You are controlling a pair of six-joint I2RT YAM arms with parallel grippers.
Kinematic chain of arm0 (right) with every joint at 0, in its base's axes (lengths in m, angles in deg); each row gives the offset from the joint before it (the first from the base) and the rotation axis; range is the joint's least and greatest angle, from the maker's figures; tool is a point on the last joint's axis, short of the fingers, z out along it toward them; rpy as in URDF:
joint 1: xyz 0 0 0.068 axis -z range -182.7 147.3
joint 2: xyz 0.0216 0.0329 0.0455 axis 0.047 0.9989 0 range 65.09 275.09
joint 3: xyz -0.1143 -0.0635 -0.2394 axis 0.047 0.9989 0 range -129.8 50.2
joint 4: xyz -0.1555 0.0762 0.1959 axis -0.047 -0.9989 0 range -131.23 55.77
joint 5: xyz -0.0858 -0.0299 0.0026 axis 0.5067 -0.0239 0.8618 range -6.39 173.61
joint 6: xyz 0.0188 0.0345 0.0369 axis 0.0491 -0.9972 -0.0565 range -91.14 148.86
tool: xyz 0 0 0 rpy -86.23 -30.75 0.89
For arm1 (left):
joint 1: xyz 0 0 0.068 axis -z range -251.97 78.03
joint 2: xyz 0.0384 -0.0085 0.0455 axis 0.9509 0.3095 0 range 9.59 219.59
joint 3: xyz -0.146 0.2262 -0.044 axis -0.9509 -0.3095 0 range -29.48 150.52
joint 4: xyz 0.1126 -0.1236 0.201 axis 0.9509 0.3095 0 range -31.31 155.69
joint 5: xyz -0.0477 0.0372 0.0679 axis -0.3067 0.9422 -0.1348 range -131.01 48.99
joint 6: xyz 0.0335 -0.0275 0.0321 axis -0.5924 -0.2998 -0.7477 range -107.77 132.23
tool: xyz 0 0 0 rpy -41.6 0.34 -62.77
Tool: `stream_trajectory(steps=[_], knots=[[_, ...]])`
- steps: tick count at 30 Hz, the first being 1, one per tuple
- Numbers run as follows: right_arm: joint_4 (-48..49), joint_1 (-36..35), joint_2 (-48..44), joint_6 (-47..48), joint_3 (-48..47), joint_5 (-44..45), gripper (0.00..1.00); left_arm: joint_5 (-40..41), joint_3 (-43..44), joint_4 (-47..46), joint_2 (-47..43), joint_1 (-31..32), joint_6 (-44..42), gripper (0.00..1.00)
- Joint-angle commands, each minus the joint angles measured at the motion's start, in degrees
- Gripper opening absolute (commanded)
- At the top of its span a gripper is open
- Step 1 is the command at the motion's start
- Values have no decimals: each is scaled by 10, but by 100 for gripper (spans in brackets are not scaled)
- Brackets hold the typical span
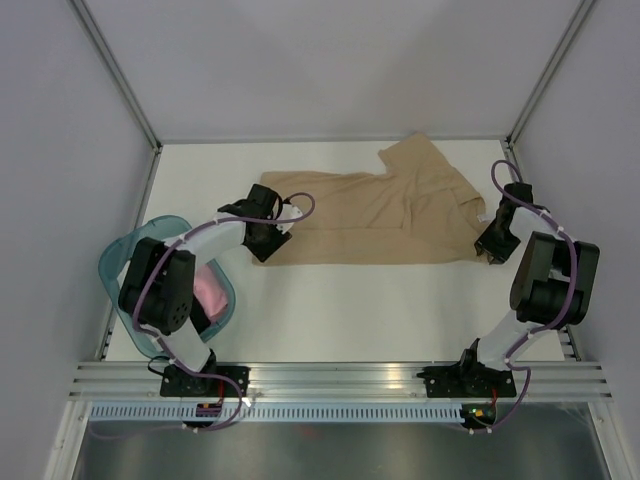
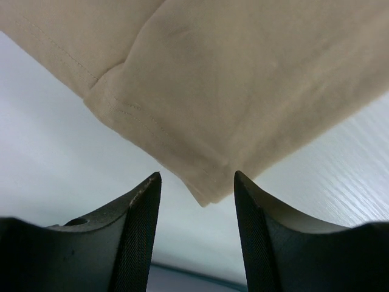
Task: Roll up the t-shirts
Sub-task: Fold the tshirt
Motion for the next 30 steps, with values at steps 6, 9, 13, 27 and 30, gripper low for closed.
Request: stream_trajectory(steps=[6, 9, 13, 27, 30], knots=[[1, 3, -50, -7, -8, -41, 47, -163, -19, 26, -142, 13, -99, 68], [6, 3, -41, -4, -8, -27, 47, -107, -22, 25, -116, 13, -119, 68], [26, 4, -17, -6, 2, -21, 45, -55, -41, 7, -85, 15, -151, 68], [41, 14, -21, -20, 51, -33, 2, 10, -130, -140, -48, 27, -143, 2], [0, 17, -41, -26, 51, -20, 0, 6, -146, -138, -70, 26, -141, 2]])
